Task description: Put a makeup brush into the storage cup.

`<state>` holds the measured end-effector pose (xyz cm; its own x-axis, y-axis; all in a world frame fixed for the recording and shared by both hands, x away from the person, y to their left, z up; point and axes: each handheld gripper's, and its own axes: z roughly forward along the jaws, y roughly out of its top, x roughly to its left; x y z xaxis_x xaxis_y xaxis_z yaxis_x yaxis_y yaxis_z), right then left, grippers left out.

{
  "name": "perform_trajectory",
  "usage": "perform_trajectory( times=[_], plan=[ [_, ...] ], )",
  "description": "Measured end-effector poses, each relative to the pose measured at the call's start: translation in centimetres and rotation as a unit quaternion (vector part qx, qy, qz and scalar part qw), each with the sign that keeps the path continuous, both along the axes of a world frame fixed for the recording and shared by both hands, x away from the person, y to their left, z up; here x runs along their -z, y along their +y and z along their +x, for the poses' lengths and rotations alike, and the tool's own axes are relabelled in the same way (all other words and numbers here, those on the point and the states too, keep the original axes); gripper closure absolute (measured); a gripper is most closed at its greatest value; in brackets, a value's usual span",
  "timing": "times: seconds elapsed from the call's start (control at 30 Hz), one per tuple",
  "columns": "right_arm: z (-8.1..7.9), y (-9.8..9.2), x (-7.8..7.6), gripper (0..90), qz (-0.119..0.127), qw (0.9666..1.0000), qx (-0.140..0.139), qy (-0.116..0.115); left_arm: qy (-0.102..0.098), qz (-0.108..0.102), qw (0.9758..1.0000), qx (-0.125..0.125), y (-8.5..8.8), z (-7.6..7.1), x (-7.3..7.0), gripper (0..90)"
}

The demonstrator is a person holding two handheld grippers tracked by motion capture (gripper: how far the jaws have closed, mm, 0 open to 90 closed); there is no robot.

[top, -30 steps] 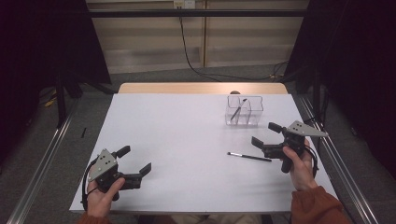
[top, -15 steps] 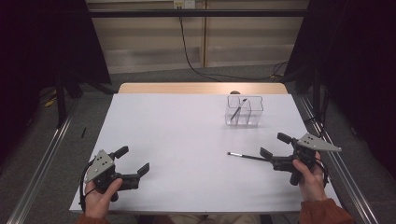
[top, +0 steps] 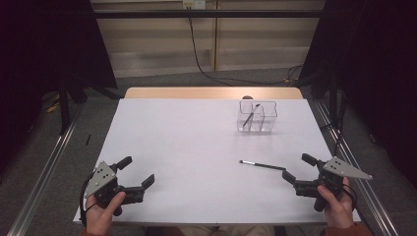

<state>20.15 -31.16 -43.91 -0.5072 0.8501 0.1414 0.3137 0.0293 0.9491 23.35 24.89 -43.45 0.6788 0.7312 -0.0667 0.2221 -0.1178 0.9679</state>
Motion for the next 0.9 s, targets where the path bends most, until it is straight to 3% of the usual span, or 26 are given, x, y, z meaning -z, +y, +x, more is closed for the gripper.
perform_trajectory(
  times=[0.3, 0.9],
  plan=[
    [0.0, -0.2, -0.1, 1.5, -0.001, 1.0000, 0.003, -0.003, -0.001, 0.006, 1.0000, 0.006, -0.1, -0.1, 0.1, 2.2],
    [0.8, 0.5, -0.1, 0.2, -0.014, 0.9994, -0.031, 0.003, 0.002, 0.007, 1.0000, 0.001, 0.1, 0.2, 0.1, 2.1]
  ],
)
